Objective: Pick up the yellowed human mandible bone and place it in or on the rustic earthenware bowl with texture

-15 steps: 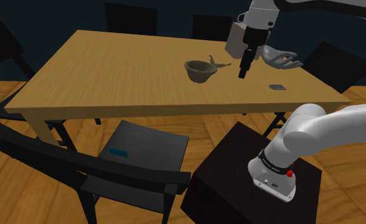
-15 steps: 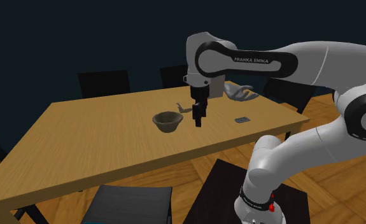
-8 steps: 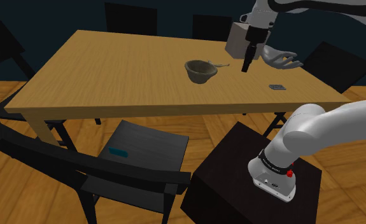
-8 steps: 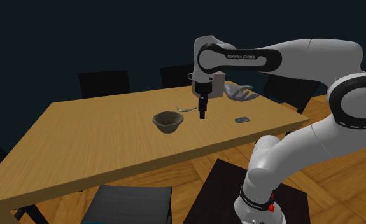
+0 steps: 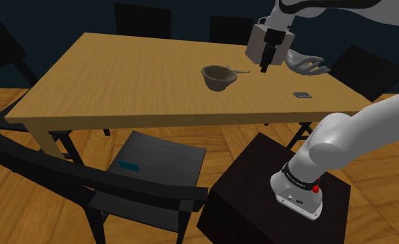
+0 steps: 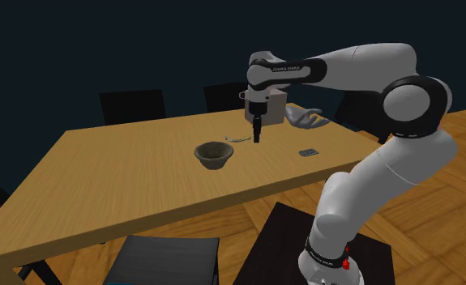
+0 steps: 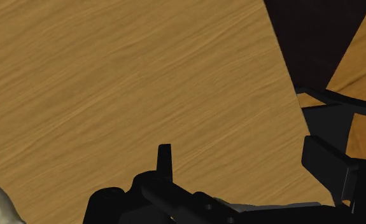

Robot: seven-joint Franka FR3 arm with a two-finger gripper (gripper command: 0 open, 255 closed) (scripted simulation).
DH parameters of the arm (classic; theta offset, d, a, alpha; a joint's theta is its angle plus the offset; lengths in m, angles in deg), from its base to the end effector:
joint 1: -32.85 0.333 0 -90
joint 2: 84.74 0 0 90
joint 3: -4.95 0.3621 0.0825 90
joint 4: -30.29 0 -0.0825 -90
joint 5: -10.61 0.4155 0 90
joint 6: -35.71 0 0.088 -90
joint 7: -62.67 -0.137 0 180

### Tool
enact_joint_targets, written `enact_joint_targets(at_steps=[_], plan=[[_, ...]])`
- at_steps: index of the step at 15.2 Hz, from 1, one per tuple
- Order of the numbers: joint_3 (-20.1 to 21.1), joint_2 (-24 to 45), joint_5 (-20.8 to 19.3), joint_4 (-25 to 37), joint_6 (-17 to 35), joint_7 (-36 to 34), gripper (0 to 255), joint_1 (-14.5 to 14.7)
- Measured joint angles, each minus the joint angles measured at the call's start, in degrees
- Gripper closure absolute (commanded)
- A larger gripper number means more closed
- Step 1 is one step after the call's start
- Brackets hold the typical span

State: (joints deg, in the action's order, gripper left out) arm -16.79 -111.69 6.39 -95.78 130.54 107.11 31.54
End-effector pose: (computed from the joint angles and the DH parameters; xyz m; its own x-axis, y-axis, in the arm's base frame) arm 0.3730 -0.1920 0.5491 0.9088 0.4172 -0.0052 0.4125 -0.9002 -0.1398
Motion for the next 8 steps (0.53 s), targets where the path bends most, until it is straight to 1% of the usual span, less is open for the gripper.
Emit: enact_joint_targets(at_steps=[4,8], plan=[[-5.7,8.7,2.5,6.6,1.5,9.7,0,1.0],[-11.0,18.8,7.3,14.5,1.8,20.4,0,1.3]])
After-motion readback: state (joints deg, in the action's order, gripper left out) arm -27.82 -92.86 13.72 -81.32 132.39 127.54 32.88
